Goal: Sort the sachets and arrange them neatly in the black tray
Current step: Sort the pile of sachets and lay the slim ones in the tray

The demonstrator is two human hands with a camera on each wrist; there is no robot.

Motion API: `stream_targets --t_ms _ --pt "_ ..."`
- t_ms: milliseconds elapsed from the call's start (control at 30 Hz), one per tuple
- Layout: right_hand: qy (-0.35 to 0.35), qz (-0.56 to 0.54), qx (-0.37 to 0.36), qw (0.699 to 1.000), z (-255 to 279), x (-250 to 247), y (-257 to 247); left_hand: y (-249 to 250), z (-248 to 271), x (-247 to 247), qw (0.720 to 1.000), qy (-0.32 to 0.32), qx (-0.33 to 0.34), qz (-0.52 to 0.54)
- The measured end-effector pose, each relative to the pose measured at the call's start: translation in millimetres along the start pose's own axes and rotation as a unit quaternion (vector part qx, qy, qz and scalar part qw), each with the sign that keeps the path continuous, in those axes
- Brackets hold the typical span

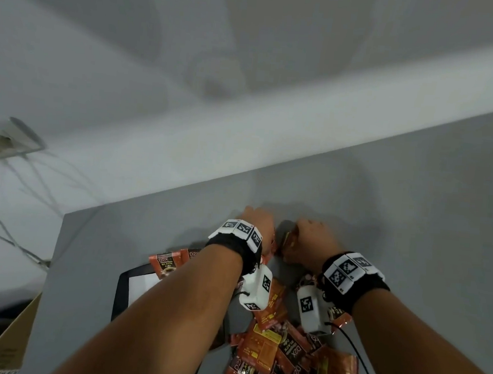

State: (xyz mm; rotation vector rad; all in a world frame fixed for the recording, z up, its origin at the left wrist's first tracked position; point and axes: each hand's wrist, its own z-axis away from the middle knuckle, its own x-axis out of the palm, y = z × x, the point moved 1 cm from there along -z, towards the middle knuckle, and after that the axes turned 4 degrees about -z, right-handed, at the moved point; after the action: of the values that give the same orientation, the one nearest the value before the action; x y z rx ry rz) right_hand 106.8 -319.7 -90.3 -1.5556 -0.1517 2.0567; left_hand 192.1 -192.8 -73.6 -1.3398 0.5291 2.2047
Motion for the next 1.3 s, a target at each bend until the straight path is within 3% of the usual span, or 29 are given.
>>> stream_targets --t_ms 167,300,367,467,567,700,800,867,933,1000,1133,1300 --pt "-0.036 0.032 0.024 0.999 -3.4 -1.3 -3.2 -6.1 15.6 -12.8 0.999 -0.017 0.02 0.045" --pt "-0.034 0.005 -0.016 0.999 9.7 -4.6 -10.5 -5.4 41.6 -31.2 0.996 -0.008 0.051 0.077" --pt "-0.009 -0.021 -0.035 0.999 15.4 -10.1 -5.7 -0.3 54.1 -31.5 0.995 -0.029 0.081 0.058" --pt "-0.027 -0.03 -0.076 0.996 27.6 -23.9 4.2 11.0 65.2 -20.3 0.992 -0.053 0.113 0.015" --pt "-0.053 -0.036 -0.069 0.996 54.0 -36.0 6.9 20.1 65.3 -2.1 0.993 -0.046 0.104 0.008" --pt "-0.082 0.032 -0.014 0.996 80.6 -10.0 10.1 27.9 64.2 10.4 0.995 -0.042 0.085 -0.013" --pt "-0.068 0.05 0.008 0.996 88.9 12.9 9.5 26.9 58.0 20.3 0.993 -0.037 0.072 -0.083" --pt "-0.051 0.048 0.032 0.997 88.5 18.9 10.2 20.7 41.6 34.5 0.988 -0.071 0.065 -0.123" --pt "-0.056 0.091 0.027 0.994 86.2 23.5 10.8 13.1 23.7 50.8 0.987 -0.078 0.061 -0.125" --pt "-0.059 0.106 0.027 0.992 85.3 23.2 9.7 20.0 40.9 34.9 0.988 -0.055 0.072 -0.122" --pt "-0.063 0.078 -0.007 0.995 86.9 15.1 2.4 21.3 57.8 27.0 0.992 -0.04 0.091 -0.078" --pt "-0.056 -0.066 -0.021 0.996 88.0 -0.8 9.3 23.0 62.1 19.8 0.992 -0.075 0.085 -0.06"
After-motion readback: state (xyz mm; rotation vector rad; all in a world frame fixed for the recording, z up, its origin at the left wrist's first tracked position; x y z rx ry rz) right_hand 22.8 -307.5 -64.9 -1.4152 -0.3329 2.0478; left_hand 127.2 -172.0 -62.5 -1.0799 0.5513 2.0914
